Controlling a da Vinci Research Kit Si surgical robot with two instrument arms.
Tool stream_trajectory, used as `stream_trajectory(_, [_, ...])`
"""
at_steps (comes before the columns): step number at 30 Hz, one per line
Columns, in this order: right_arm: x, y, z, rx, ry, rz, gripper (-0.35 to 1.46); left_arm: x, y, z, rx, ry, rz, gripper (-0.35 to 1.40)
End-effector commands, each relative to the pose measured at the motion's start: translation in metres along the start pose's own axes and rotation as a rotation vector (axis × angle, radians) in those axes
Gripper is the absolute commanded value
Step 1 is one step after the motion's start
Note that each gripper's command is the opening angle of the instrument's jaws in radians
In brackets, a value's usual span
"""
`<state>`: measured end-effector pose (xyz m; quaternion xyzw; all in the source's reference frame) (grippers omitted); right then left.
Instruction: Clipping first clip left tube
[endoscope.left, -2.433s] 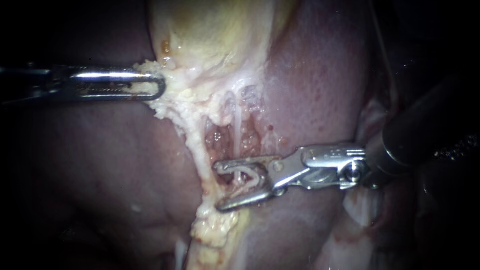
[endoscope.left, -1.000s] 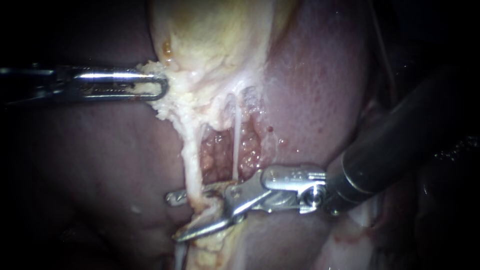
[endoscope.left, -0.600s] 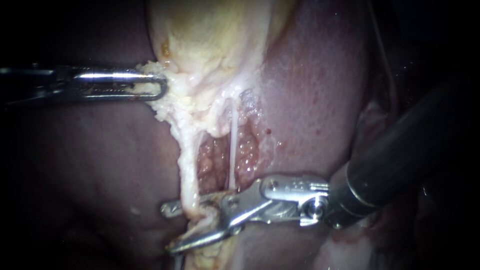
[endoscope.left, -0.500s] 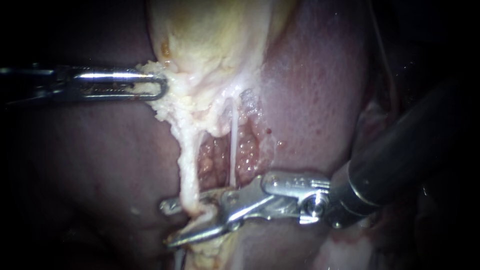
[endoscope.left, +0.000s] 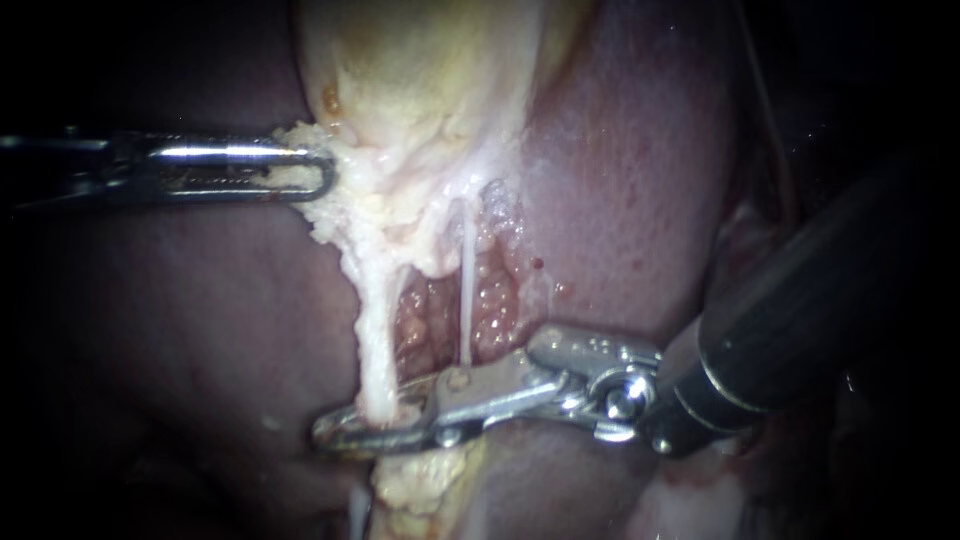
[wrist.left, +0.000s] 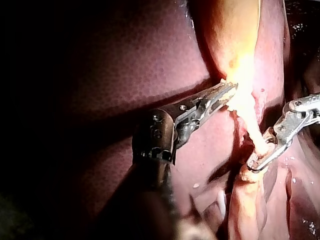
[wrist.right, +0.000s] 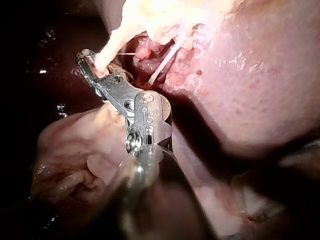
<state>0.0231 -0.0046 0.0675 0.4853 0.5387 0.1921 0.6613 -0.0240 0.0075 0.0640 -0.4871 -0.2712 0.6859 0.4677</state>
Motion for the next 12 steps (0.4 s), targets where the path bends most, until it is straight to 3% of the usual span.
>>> stream_trajectory(1, [0.0,0.0002,-0.0001,0.004,-0.001,0.009,-0.35,0.0,0.0,0.0,0.0,0.0,0.0,-0.35])
stream_trajectory(12, [-0.0001,0.0005,-0.0004,0.005,-0.003,0.05,-0.35,0.0,-0.0001,0.0001,0.001,0.0,0.0,-0.35])
